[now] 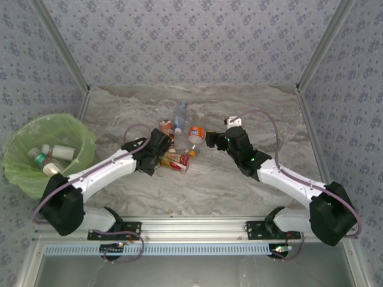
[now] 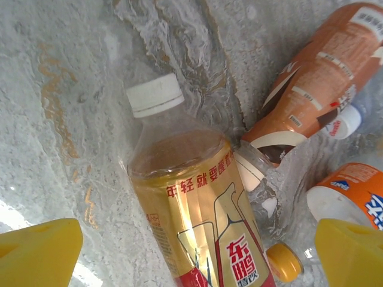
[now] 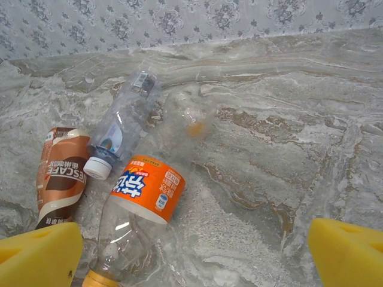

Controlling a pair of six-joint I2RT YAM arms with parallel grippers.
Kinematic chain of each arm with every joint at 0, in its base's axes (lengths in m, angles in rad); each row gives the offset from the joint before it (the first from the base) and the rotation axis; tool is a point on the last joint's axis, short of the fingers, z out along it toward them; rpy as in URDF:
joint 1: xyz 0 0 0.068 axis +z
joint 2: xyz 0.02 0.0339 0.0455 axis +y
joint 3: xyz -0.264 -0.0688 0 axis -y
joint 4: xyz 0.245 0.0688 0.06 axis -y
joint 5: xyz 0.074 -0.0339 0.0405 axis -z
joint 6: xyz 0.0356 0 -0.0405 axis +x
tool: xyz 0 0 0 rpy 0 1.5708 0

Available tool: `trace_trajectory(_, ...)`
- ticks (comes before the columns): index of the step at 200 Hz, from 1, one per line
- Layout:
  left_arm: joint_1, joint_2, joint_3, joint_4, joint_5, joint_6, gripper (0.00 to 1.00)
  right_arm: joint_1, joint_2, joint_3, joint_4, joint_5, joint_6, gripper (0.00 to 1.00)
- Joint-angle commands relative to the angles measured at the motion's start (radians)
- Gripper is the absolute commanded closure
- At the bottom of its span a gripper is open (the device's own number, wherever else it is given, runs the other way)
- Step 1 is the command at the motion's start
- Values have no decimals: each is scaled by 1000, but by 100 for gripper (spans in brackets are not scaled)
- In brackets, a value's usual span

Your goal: Put the plastic bottles in the bin

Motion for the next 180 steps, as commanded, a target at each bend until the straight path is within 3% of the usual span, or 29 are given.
trace_trajectory(1, -8, 52, 57, -36, 41, -51, 1, -8, -26, -12, -12, 35, 18, 1)
trace_trajectory(27, -18, 89, 51, 34, 37, -83, 0, -11, -37, -14, -18, 38, 12, 1)
trace_trajectory(137, -53, 325, 150, 39, 86, -111, 1, -16, -86, -41, -39, 67, 19, 1)
trace_trajectory(180, -72, 381, 150, 76, 82, -29, 10, -17, -85, -48, -35, 66, 26, 1)
